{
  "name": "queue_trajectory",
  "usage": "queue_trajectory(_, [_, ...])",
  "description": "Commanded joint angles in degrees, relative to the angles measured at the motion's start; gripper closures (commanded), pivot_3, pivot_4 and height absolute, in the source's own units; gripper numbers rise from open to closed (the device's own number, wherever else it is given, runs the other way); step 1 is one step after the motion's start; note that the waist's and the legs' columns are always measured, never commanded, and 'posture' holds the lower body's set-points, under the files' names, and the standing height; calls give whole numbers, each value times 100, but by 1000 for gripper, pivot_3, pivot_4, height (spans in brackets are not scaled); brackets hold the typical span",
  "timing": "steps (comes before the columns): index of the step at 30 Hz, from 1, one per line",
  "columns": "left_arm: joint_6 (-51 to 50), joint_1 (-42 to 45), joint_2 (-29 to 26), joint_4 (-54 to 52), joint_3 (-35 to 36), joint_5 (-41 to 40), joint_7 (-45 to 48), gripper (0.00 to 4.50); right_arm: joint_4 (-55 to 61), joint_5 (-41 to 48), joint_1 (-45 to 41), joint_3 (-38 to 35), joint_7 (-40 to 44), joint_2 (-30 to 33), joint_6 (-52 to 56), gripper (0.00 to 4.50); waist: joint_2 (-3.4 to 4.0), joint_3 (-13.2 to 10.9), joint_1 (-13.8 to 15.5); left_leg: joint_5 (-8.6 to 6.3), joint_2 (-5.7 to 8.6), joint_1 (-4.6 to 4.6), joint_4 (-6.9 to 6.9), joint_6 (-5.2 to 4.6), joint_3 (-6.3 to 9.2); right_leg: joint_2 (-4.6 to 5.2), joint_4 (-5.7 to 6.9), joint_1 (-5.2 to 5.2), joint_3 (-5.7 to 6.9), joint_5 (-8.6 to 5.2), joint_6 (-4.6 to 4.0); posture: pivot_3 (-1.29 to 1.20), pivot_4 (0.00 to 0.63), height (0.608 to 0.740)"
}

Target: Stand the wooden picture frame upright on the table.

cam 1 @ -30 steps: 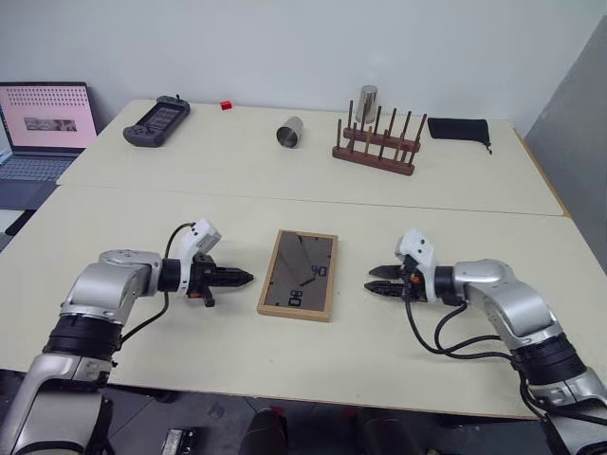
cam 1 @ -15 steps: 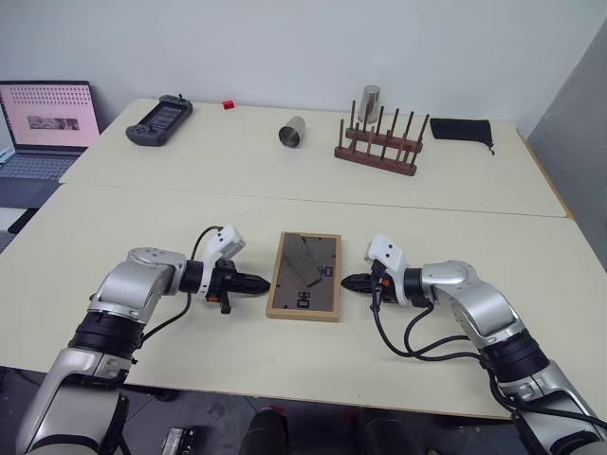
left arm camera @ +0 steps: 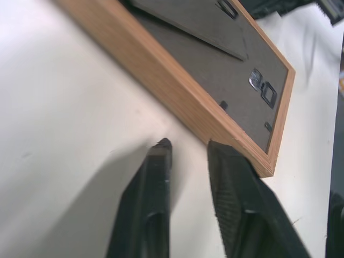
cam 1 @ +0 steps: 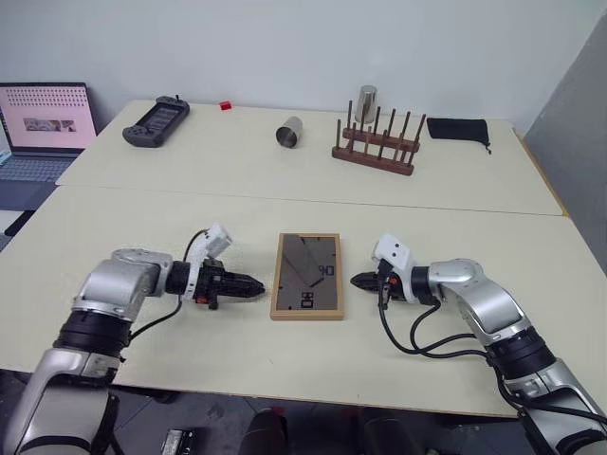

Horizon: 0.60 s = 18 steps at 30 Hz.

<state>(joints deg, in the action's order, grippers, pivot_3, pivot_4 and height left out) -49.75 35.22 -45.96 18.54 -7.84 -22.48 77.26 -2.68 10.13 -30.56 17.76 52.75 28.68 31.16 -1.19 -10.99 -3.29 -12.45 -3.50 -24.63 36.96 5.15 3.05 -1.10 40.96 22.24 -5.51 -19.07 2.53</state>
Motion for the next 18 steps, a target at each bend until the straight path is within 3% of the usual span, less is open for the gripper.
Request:
queue_trajectory(1, [-570,260,17,-23,188,-280,-11,2347,6,-36,-124,-106,-2,-23,-104,4500,0,0,0,0,0,0,0,0,0,0,0,0,0,0,0,0,150,740])
queue_trajectory(12, [-3259,957,220,977,569,-1047,-520,105,-87,-49,-152,-157,-25,6,-176,4500,0,0,-14,0,0,1,0,0,3,-1,3,0,3,0,0,0,150,740])
queue_trajectory(18, [-3774,956,358,1085,390,-1126,-836,14,-126,-107,-168,-118,-45,-15,-245,4500,0,0,-17,1,-2,2,0,1,4,0,6,0,3,0,0,0,150,740])
